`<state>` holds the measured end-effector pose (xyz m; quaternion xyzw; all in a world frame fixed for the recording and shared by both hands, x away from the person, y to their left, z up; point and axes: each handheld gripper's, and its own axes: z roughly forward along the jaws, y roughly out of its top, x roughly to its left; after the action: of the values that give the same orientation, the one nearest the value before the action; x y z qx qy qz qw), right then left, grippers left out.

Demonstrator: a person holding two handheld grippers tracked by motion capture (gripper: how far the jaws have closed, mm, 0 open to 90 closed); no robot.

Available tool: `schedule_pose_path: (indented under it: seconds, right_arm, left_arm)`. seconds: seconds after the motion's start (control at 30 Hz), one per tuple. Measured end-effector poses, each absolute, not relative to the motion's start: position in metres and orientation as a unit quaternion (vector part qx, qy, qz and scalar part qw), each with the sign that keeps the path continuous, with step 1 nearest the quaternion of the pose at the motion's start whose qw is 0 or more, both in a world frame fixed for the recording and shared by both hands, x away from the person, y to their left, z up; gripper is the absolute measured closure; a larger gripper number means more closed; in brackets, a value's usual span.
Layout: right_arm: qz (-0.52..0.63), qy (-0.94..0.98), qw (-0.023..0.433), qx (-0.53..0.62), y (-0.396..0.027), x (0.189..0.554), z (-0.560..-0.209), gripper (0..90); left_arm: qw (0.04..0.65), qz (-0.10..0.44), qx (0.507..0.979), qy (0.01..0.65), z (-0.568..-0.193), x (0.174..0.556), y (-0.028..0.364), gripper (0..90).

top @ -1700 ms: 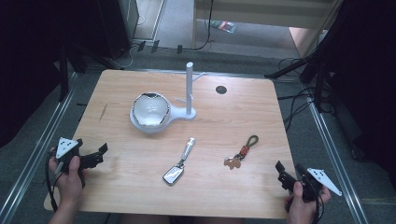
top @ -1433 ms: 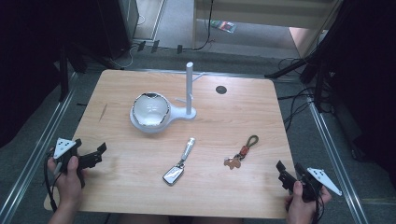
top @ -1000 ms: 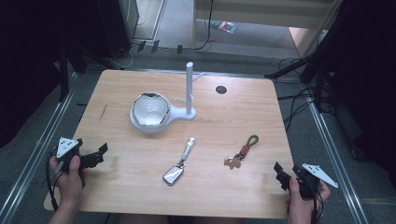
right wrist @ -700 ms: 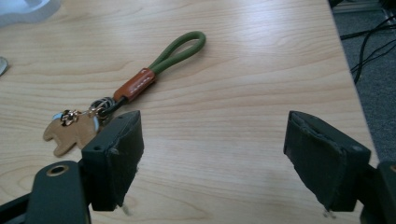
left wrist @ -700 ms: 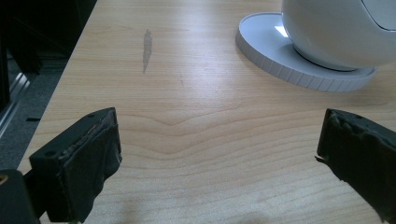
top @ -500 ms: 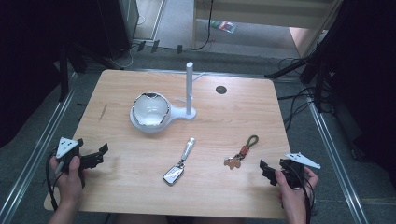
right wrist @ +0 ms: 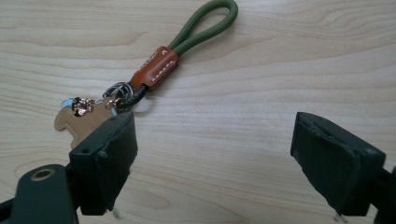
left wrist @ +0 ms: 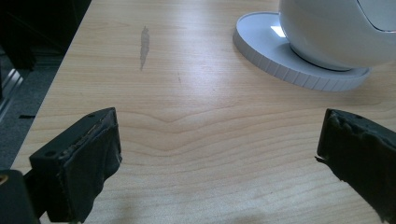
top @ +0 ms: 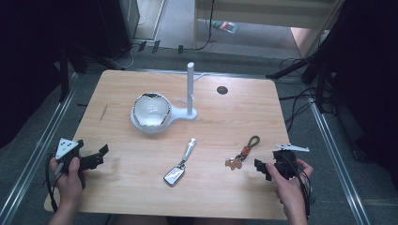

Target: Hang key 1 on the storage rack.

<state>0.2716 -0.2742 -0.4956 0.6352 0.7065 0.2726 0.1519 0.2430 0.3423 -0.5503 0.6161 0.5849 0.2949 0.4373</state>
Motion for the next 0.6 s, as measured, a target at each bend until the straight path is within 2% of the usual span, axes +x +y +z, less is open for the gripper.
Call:
schedule_pose_path:
  seconds: [0.6]
  right_arm:
    - [0.192, 0.739, 0.124, 0.633, -0.253, 0.297, -0.490, 14.3]
  left_arm:
    - [0.440, 0.295, 0.614, 0.585, -0.551, 0.243, 0.343, 0.1]
